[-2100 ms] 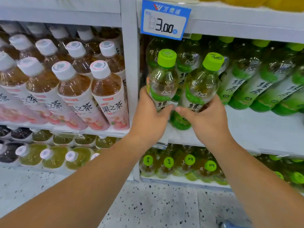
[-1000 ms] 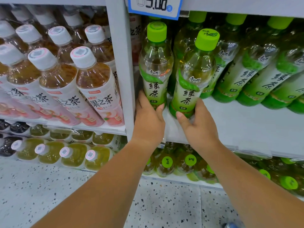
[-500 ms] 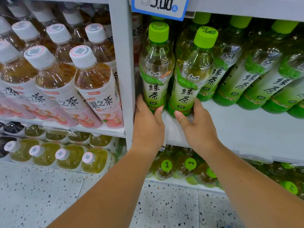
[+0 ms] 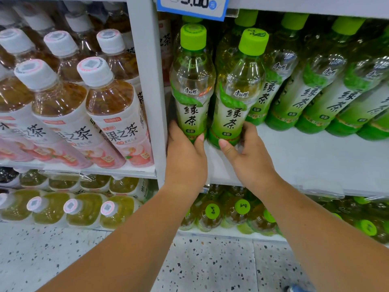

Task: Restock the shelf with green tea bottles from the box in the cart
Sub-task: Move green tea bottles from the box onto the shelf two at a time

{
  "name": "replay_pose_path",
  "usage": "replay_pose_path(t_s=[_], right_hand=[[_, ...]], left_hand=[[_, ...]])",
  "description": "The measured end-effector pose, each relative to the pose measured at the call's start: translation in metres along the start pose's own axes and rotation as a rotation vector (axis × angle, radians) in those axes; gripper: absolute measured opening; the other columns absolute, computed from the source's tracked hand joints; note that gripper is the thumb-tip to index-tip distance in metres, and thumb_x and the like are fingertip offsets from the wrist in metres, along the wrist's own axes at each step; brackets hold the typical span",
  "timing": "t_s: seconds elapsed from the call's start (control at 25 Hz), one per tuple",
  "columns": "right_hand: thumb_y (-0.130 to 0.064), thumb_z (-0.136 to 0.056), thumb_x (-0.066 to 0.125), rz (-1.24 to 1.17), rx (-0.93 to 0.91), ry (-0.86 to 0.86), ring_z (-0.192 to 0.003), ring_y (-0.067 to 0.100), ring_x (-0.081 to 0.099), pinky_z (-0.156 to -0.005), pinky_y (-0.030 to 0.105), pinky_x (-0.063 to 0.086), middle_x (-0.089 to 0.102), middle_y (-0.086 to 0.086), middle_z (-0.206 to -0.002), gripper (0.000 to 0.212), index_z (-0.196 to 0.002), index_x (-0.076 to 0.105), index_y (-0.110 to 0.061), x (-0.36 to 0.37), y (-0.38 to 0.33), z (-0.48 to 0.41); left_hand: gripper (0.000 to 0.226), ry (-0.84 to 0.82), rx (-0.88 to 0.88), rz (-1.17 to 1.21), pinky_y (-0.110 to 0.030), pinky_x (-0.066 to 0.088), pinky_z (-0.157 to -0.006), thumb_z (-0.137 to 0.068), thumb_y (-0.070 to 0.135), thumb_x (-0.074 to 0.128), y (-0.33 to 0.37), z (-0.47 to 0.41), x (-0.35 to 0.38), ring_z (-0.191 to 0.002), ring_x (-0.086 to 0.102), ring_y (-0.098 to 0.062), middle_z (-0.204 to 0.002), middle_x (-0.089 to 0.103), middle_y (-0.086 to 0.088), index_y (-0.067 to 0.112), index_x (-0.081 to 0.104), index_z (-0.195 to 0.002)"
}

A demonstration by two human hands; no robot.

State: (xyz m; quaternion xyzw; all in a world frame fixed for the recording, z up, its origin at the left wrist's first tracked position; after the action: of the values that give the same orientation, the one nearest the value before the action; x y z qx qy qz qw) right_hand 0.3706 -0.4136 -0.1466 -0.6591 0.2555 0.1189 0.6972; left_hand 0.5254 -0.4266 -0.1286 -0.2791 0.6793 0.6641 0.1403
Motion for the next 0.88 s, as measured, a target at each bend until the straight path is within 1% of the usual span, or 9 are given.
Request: replay_pose_path(t_s=[0.08, 0.24, 0.32, 0.44, 0.52, 0.6, 0.76, 0.8, 0.88], right_hand=[[-0.049, -0.088, 0.065, -0.02, -0.007, -0.008, -0.127, 0.012, 0.054, -0.105, 0.044, 0.047, 0.059, -0.009, -0.135, 0.067, -0.146, 0.038, -0.028, -0.001, -0.001, 0.0], [-0.04, -0.092, 0.068, -0.041, 0.0, -0.02, -0.107, -0.023, 0.051, -0.091, 0.012, 0.041, 0.056, -0.035, -0.118, 0.06, -0.146, 0.042, -0.029, -0.004, -0.004, 0.003], [-0.039, -0.093, 0.068, -0.051, 0.02, -0.038, -0.11, -0.017, 0.053, -0.095, 0.015, 0.041, 0.059, -0.027, -0.125, 0.06, -0.147, 0.043, -0.028, -0.005, -0.006, 0.004], [-0.038, -0.094, 0.067, -0.155, 0.071, -0.065, -0.131, 0.005, 0.05, -0.113, 0.036, 0.04, 0.055, -0.011, -0.144, 0.065, -0.151, 0.039, -0.025, -0.008, -0.012, 0.009], [-0.046, -0.087, 0.067, -0.274, 0.154, -0.064, -0.138, 0.01, 0.045, -0.116, 0.044, 0.036, 0.05, -0.007, -0.15, 0.074, -0.152, 0.037, -0.026, -0.011, -0.018, 0.017], [-0.053, -0.082, 0.064, -0.3, 0.228, -0.06, -0.136, 0.01, 0.046, -0.113, 0.042, 0.038, 0.048, -0.008, -0.15, 0.076, -0.15, 0.037, -0.032, -0.017, -0.022, 0.031], [-0.047, -0.097, 0.06, -0.301, 0.293, -0.042, -0.104, -0.016, 0.053, -0.082, 0.013, 0.04, 0.058, -0.023, -0.128, 0.047, -0.142, 0.049, -0.042, -0.03, -0.019, 0.064], [-0.046, -0.098, 0.058, -0.297, 0.315, -0.022, -0.099, -0.018, 0.052, -0.081, 0.012, 0.04, 0.058, -0.029, -0.119, 0.042, -0.139, 0.052, -0.044, -0.034, -0.018, 0.073], [-0.045, -0.097, 0.058, -0.317, 0.386, 0.012, -0.107, -0.008, 0.055, -0.095, 0.024, 0.044, 0.055, -0.032, -0.113, 0.036, -0.133, 0.056, -0.045, -0.041, -0.017, 0.095]], left_hand=[[0.058, -0.037, -0.05, -0.03, -0.046, 0.037, -0.114, -0.098, 0.026, 0.06, 0.005, -0.002, -0.002, -0.139, 0.043, -0.033, -0.148, 0.047, -0.017, 0.003, 0.034, -0.144], [0.057, -0.112, -0.177, -0.049, -0.048, 0.036, -0.113, -0.099, 0.027, 0.056, 0.024, 0.0, -0.009, -0.137, 0.043, -0.034, -0.147, 0.045, -0.018, 0.001, 0.033, -0.144], [0.054, -0.156, -0.246, -0.054, -0.05, 0.037, -0.111, -0.1, 0.03, 0.052, 0.03, 0.001, -0.014, -0.133, 0.046, -0.036, -0.142, 0.048, -0.018, 0.001, 0.035, -0.142], [0.044, -0.197, -0.29, -0.009, -0.048, 0.041, -0.105, -0.101, 0.031, 0.05, 0.036, 0.008, -0.023, -0.125, 0.052, -0.037, -0.135, 0.054, -0.017, 0.003, 0.042, -0.134], [0.036, -0.203, -0.266, 0.005, -0.046, 0.045, -0.1, -0.101, 0.03, 0.049, 0.036, 0.015, -0.03, -0.117, 0.055, -0.037, -0.127, 0.059, -0.017, 0.004, 0.047, -0.126], [0.036, -0.229, -0.238, 0.028, -0.038, 0.044, -0.094, -0.101, 0.033, 0.048, 0.034, 0.022, -0.036, -0.112, 0.056, -0.032, -0.126, 0.06, -0.013, 0.007, 0.049, -0.127], [0.05, -0.387, -0.209, 0.073, -0.024, 0.032, -0.092, -0.103, 0.039, 0.047, 0.023, 0.04, -0.05, -0.126, 0.05, -0.02, -0.145, 0.052, -0.002, 0.017, 0.043, -0.148], [0.049, -0.449, -0.198, 0.072, -0.025, 0.034, -0.095, -0.103, 0.04, 0.047, 0.02, 0.045, -0.053, -0.126, 0.051, -0.018, -0.145, 0.053, -0.001, 0.019, 0.045, -0.147], [0.045, -0.55, -0.178, 0.05, -0.027, 0.04, -0.095, -0.103, 0.042, 0.047, 0.016, 0.057, -0.062, -0.119, 0.053, -0.014, -0.141, 0.057, 0.002, 0.023, 0.051, -0.143]])
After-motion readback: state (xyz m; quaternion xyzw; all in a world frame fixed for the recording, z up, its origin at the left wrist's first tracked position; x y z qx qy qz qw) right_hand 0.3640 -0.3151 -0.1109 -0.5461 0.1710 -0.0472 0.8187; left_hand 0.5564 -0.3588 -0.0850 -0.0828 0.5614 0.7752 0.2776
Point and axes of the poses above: each hand's wrist, its own z-axis away from the middle knuckle, its own x-axis out of the palm, y = z × x, the point moved 2 cm from there along -z, towards the middle knuckle
